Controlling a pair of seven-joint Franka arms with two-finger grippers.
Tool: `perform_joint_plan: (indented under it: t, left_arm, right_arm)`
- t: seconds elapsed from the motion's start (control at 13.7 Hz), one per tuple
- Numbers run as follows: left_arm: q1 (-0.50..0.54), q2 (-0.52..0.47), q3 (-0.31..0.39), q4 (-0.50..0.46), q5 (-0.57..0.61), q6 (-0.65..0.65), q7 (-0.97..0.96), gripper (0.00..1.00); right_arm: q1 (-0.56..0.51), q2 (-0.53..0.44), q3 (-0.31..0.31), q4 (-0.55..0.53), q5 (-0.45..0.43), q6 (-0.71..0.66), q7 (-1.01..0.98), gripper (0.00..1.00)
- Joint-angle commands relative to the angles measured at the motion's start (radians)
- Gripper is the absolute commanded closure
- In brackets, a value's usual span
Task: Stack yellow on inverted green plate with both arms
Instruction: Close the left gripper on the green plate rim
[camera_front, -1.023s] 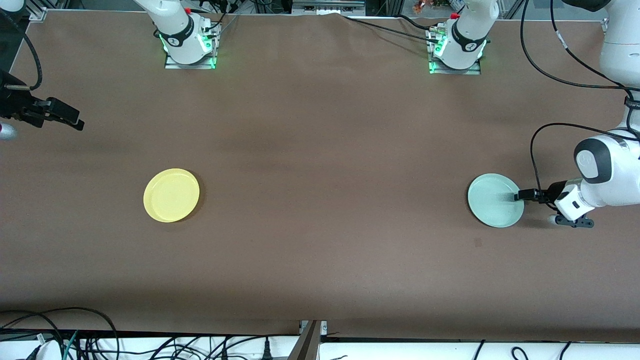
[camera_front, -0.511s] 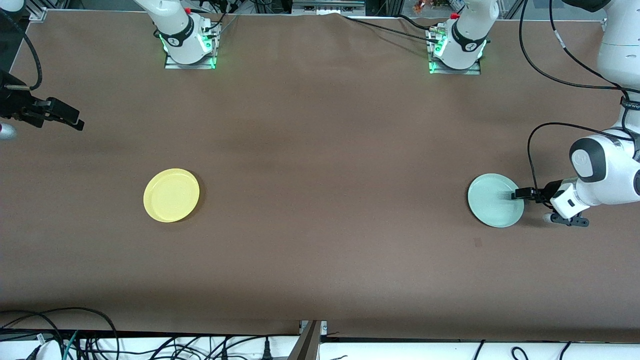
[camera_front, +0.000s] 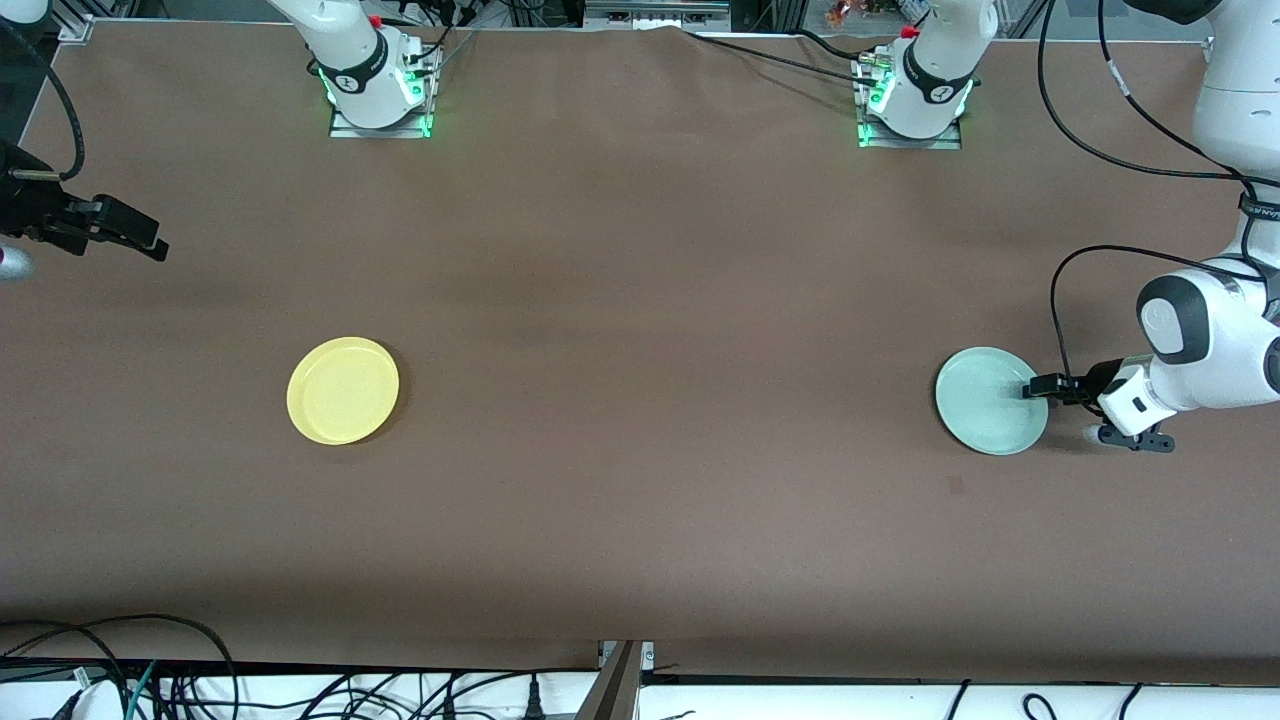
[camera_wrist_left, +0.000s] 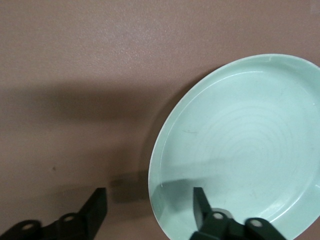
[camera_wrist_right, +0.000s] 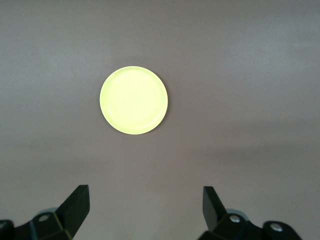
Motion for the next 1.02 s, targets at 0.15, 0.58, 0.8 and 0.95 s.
perform_joint_plan:
  t: [0.15,0.58,0.8,0.95]
  left_arm:
    - [0.006,-0.005,-0.006,-0.017,-0.035,0.016,0.046,0.85]
    - [0.003,-0.037,-0.035,-0.01,-0.03,-0.011,0.048,1.0]
    - [-0.01,-0.093,-0.095,0.061,-0.015,-0.054,0.029,1.0]
    - [-0.072,-0.094,-0.098,0.142,0.034,-0.065,0.028,1.0]
  right_arm:
    - [-0.012,0.001,0.015,0.017,-0.002,-0.02,0.01,0.0]
    - [-0.012,0.001,0.017,0.017,-0.002,-0.02,0.008,0.0]
    - [-0.012,0.001,0.017,0.017,-0.002,-0.02,0.008,0.0]
    - [-0.012,0.001,0.017,0.017,-0.004,-0.02,0.008,0.0]
